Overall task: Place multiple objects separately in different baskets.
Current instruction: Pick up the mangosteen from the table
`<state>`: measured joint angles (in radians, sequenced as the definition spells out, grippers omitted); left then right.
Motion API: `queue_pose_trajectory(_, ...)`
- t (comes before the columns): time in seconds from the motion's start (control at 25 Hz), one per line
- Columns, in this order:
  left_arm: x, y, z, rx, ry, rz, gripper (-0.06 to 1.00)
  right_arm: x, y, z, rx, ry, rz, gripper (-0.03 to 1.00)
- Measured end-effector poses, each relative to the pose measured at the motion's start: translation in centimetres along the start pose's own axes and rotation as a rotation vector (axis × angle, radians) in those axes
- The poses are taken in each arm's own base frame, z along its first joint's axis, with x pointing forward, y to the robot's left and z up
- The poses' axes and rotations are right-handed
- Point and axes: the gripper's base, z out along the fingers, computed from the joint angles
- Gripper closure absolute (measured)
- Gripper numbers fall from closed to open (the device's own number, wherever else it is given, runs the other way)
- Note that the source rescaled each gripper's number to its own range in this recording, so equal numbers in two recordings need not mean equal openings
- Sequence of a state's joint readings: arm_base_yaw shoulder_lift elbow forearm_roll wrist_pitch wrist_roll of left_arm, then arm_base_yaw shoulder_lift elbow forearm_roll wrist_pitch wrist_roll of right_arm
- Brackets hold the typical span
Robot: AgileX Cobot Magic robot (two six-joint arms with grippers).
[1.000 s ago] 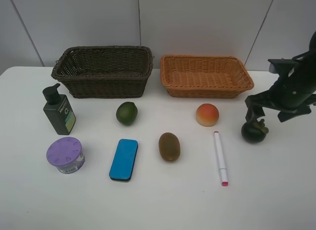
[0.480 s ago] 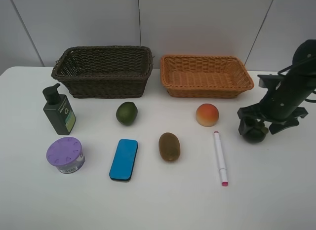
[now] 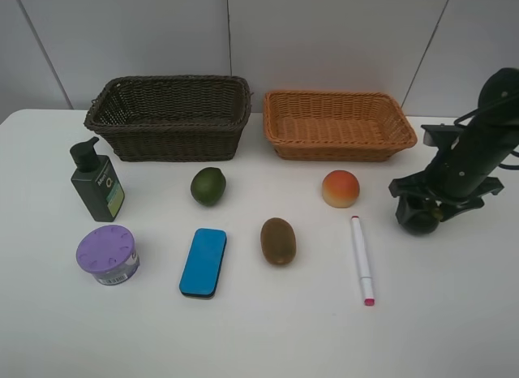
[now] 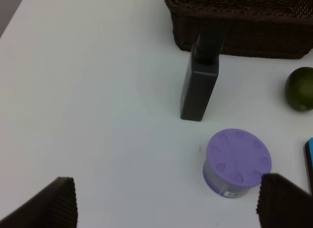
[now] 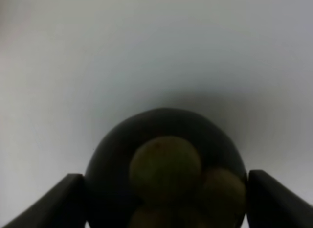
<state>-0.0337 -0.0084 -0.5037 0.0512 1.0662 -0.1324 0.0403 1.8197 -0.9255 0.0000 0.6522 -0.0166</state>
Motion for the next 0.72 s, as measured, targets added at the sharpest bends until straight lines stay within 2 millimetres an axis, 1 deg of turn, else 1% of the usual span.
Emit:
queue_pose_trajectory(0.04, 0.0, 0.0, 0.0, 0.0, 0.0, 0.0, -0.03, 0.0, 0.0, 0.0, 0.0, 0.0, 0.0, 0.24)
queue_pose_trajectory(0.52, 0.0, 0.0, 0.0, 0.0, 0.0, 0.0, -0.03, 0.0, 0.1, -0.1, -0.016, 0.002, 0.021, 0.24)
queue_pose_trajectory(0.6, 0.0, 0.0, 0.0, 0.0, 0.0, 0.0, -0.03, -0.2, 0.2, -0.7, -0.019, -0.007, 0.024, 0.24)
queue_pose_trajectory(0.72, 0.0, 0.0, 0.0, 0.0, 0.0, 0.0, -0.03, -1.1, 0.2, -3.1, -0.026, -0.053, 0.029, 0.24)
